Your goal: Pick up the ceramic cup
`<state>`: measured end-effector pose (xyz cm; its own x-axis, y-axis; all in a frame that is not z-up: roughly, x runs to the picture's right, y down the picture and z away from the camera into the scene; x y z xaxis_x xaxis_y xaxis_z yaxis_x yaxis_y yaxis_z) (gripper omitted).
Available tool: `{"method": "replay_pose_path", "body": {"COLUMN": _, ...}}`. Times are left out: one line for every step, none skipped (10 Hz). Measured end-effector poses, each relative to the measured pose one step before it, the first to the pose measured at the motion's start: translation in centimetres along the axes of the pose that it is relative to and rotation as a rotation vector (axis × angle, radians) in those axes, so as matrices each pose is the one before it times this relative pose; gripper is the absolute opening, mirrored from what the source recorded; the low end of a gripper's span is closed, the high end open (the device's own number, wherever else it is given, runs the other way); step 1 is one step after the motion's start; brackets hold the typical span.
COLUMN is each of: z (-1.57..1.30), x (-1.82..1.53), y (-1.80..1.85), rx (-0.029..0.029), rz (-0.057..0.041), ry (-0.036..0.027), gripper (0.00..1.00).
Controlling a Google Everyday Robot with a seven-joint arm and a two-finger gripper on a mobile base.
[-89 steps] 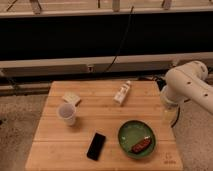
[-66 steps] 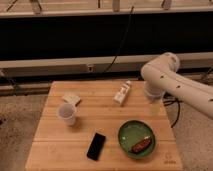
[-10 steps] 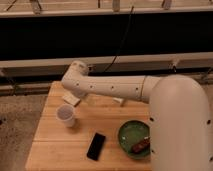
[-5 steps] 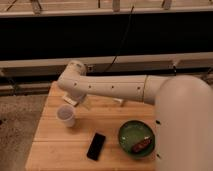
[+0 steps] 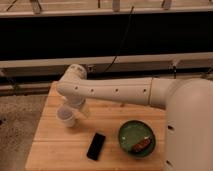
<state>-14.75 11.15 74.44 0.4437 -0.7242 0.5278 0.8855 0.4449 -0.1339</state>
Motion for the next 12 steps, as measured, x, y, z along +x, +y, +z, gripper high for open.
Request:
{"method": "replay_pose_path", "body": {"z": 0.972, "x": -0.310, "y": 0.006, "rx": -0.00408, "rz": -0.00469, "ry": -0.02007, "gripper": 0.80}}
{"method": "replay_pose_path", "body": {"z": 0.573, "x": -0.095, "y": -0.026, "rx": -0.00325, "rz": -0.00197, "ry": -0.00940, "gripper": 0.80}}
{"method": "replay_pose_path", "body": {"z": 0.770, "x": -0.124, "y": -0.041, "rx": -0.00543, "rz": -0.00239, "ry": -0.01049, "gripper": 0.80}}
{"method": "replay_pose_path", "body": {"z": 0.799, "x": -0.026, "y": 0.056, "rx": -0.00575, "rz": 0.00098, "ry": -0.01083, "gripper": 0.80}}
{"method": "replay_pose_path", "body": {"z": 0.318, "x": 0.036, "y": 0.105, "rx": -0.00292, "rz": 0.00205, "ry": -0.00404, "gripper": 0.80}}
{"method": "replay_pose_path", "body": {"z": 0.433, "x": 0.022, "y": 0.191, "rx": -0.00339, "rz": 0.00318, "ry": -0.00566, "gripper": 0.80}}
{"method": "replay_pose_path", "body": {"z": 0.227, "x": -0.093, "y": 0.099, "rx": -0.00240, "rz": -0.00029, "ry": -0.00283, "gripper": 0.80}}
{"method": "replay_pose_path", "body": {"z": 0.294, "x": -0.346, "y": -0.028, "rx": -0.00337, "rz": -0.00517, "ry": -0.00439, "gripper": 0.78}}
{"method": "replay_pose_path", "body": {"z": 0.264, "x": -0.270, "y": -0.049, "rx": -0.00288, "rz": -0.00499, "ry": -0.00392, "gripper": 0.69}}
{"method": "replay_pose_path", "body": {"z": 0.151, "x": -0.148, "y": -0.097, "rx": -0.00129, "rz": -0.00626, "ry": -0.00100, "gripper": 0.61}}
{"method": "replay_pose_path", "body": {"z": 0.255, "x": -0.254, "y": -0.164, "rx": -0.00229, "rz": -0.01077, "ry": -0.00320, "gripper": 0.49}}
{"method": "replay_pose_path", "body": {"z": 0.233, "x": -0.157, "y": -0.153, "rx": -0.00183, "rz": -0.00869, "ry": -0.00076, "gripper": 0.39}}
